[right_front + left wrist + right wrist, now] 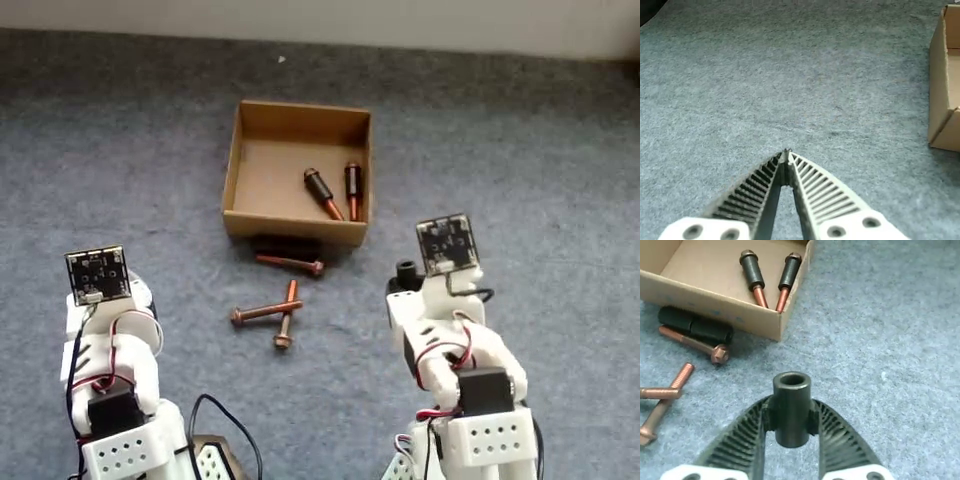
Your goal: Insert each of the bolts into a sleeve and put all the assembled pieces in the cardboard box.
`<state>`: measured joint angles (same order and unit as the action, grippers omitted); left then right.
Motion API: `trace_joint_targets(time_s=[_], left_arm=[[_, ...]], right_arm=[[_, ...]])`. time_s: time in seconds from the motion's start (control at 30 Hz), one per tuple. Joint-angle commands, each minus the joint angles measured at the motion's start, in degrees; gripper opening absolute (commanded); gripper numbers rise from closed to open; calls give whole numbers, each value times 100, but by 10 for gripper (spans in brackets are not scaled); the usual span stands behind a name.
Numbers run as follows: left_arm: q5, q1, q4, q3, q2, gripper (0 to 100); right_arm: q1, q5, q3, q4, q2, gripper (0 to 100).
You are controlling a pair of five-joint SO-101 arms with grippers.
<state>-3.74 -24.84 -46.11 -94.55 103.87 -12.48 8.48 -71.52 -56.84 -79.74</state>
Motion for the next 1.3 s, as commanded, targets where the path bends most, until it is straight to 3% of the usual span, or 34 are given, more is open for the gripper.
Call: trace_joint_targets(time_s=[0.0,0.17,0.33,0.7,0.97,1.27], left_arm=[[18,382,88,163,40,8],[-26,980,-167,523,13,55],[-642,1842,-738,1156,13,56],[-1407,2862,-1767,2264,-224,59],[-1767,3618,-1811,3486,-2976,59],[-2901,4215,-1811,5367,-6686,120]], right_arm=[[198,-79,-418,338,-690,5],[268,-299,-1042,338,-1657,5],[268,-492,-1437,321,-2545,6],[268,-492,-1525,347,-2510,6],[593,-492,-1499,347,-2545,6],[919,-695,-1490,347,-2545,6]])
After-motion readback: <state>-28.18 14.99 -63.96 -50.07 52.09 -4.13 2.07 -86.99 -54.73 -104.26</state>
